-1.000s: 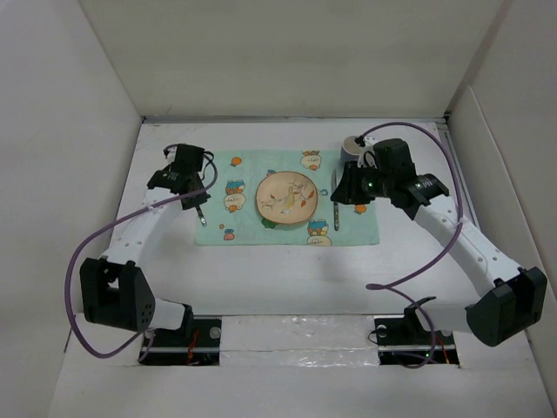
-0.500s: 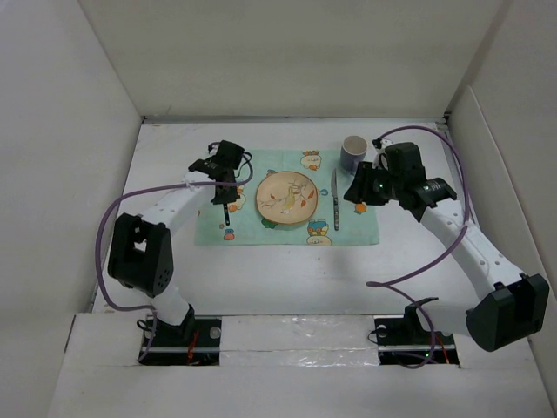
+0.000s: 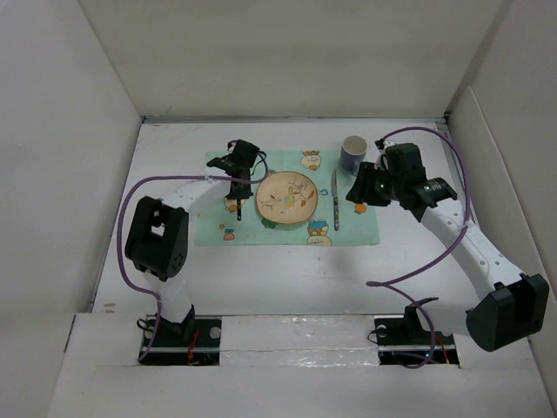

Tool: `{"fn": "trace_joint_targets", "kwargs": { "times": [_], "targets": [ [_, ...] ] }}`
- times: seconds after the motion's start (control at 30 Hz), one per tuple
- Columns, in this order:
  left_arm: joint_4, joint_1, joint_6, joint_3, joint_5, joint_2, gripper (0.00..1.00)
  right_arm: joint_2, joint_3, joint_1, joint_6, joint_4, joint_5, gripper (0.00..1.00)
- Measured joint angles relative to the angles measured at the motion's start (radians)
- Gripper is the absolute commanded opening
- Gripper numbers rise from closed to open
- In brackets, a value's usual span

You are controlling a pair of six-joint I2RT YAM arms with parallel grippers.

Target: Set the dinner table for one person

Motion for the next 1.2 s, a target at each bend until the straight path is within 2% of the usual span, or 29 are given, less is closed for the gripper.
{"fn": "trace_joint_targets", "kwargs": {
  "times": [0.2, 0.83, 0.87, 0.97, 1.0, 1.1, 1.17, 1.2],
  "targets": [
    [0.060, 0.005, 0.032, -0.054, 0.023, 0.010, 0.00, 0.000, 0.000, 0.000, 0.001, -0.014, 0.021, 0.51],
    [0.093, 0.009, 0.074, -0.058, 0.036, 0.116, 0.00, -0.003, -0.025, -0.008, -0.001, -0.026, 0.048, 0.51],
    [0.094, 0.008, 0.074, -0.057, 0.034, 0.117, 0.02, -0.003, -0.025, -0.008, -0.002, -0.026, 0.048, 0.51],
    [0.093, 0.008, 0.073, -0.056, 0.031, 0.117, 0.17, -0.002, -0.025, -0.008, -0.004, -0.026, 0.048, 0.51],
    [0.093, 0.008, 0.072, -0.056, 0.030, 0.117, 0.26, -0.002, -0.025, -0.008, -0.005, -0.026, 0.048, 0.51],
    [0.090, 0.009, 0.068, -0.056, 0.027, 0.116, 0.42, -0.002, -0.025, -0.013, -0.008, -0.026, 0.048, 0.52],
    [0.078, 0.009, 0.061, -0.049, 0.027, 0.116, 0.50, -0.002, -0.025, -0.014, -0.009, -0.026, 0.048, 0.52],
    [0.069, 0.009, 0.057, -0.043, 0.027, 0.114, 0.51, 0.000, -0.025, -0.015, -0.009, -0.026, 0.048, 0.51]
  ]
}}
